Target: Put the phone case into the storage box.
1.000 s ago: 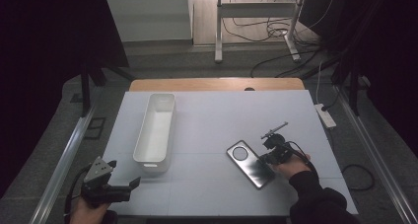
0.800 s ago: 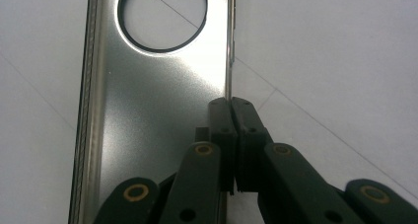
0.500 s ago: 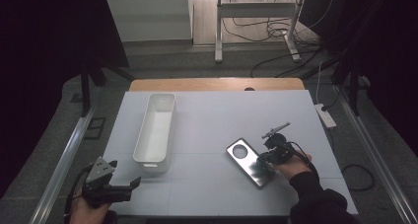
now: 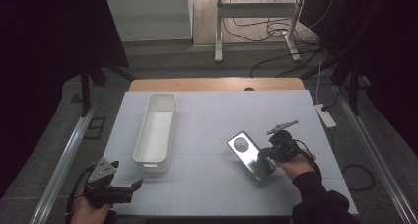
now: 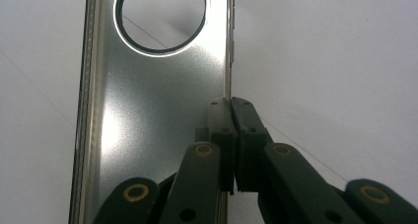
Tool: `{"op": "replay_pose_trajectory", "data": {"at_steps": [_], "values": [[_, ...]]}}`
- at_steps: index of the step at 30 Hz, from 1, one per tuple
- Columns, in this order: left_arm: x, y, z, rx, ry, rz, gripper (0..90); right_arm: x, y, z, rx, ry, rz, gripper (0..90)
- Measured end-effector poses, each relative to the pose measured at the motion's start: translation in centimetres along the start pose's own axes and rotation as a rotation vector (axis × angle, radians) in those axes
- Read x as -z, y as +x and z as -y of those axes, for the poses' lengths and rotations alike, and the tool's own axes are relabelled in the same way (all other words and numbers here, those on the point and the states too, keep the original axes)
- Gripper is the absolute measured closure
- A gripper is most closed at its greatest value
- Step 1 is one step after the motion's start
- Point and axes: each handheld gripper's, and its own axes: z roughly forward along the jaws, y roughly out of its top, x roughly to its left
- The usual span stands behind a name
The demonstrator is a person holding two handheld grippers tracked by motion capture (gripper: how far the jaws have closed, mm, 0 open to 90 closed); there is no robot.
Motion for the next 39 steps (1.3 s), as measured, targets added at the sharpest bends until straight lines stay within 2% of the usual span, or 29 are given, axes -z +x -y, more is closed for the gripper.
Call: {"op": "replay_pose_trajectory", "data": {"at_steps": [9, 13, 18, 22, 30, 33, 39], "values": [[0.0, 0.1, 0.0, 0.014, -0.002, 0.000, 1.0, 0.6, 0.3, -0.3, 0.006, -0.047, 0.002, 88.6], [0.0, 0.0, 0.0, 0.007, 0.003, -0.019, 1.2, 0.7, 0.3, -0.4, 0.004, -0.051, -0.003, 88.6], [-0.1, 0.0, -0.1, 0.010, 0.016, -0.029, 0.9, 1.3, 0.3, -0.7, -0.004, -0.086, -0.007, 88.6], [0.0, 0.1, -0.1, 0.026, 0.009, -0.018, 0.0, 1.7, 0.3, -0.9, -0.002, -0.110, -0.007, 88.6], [0.1, 0.0, -0.8, 0.019, -0.015, -0.016, 0.0, 2.2, 0.4, -1.5, -0.002, -0.139, -0.005, 88.6], [0.2, 0.0, -1.1, 0.034, -0.033, 0.003, 0.0, 2.4, 0.4, -1.6, -0.004, -0.155, -0.001, 88.6], [0.0, -0.6, -1.9, 0.014, -0.043, 0.032, 0.0, 2.9, 0.3, -1.8, -0.001, -0.176, 0.001, 88.6]]}}
